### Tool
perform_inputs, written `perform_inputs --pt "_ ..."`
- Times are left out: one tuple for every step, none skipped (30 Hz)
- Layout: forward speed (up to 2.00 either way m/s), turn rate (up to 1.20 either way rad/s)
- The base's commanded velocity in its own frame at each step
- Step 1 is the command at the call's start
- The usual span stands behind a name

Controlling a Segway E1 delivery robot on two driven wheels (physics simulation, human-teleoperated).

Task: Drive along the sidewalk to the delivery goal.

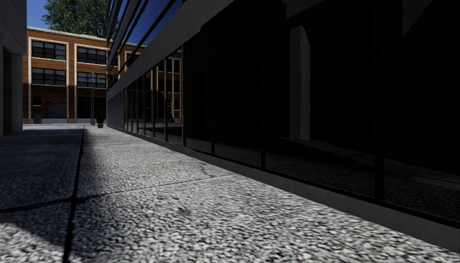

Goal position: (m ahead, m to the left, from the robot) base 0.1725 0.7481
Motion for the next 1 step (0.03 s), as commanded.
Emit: perform_inputs --pt "0.0 0.0"
